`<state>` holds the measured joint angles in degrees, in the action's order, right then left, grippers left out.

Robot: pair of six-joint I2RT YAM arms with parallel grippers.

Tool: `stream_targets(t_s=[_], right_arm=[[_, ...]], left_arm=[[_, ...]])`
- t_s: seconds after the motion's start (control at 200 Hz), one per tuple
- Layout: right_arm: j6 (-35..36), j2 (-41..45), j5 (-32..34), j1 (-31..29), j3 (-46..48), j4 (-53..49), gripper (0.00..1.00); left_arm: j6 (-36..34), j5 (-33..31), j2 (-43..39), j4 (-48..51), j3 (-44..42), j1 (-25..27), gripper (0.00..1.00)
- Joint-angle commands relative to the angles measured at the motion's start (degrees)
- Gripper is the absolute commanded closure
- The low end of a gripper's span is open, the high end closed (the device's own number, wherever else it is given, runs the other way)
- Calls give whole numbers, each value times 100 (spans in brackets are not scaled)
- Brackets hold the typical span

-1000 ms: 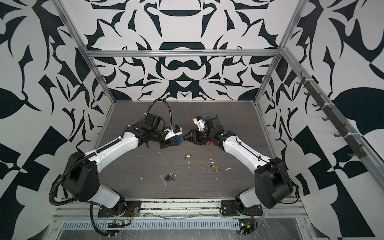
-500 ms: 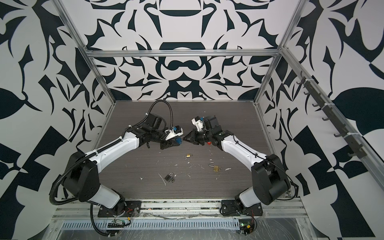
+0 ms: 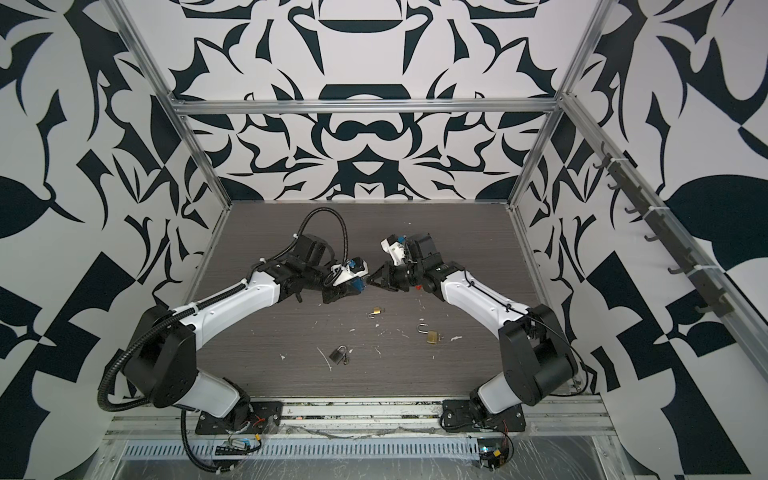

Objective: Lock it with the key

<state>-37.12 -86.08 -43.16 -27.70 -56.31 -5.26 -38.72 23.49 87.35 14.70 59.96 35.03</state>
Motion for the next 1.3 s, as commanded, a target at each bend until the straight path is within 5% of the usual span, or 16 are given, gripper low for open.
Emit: stream_targets(t_s=[0.0, 0.89, 1.295], right_arm=[[114, -39, -420, -89, 98, 148, 100], [-60, -714, -632, -667, 411, 534, 100], [-102, -1066, -788, -864, 411, 647, 100]], left_arm=[[169, 158, -242, -703, -31, 48, 100], [1261, 277, -655, -2305, -72, 127, 100], [1979, 504, -486, -3367, 290, -317, 100]])
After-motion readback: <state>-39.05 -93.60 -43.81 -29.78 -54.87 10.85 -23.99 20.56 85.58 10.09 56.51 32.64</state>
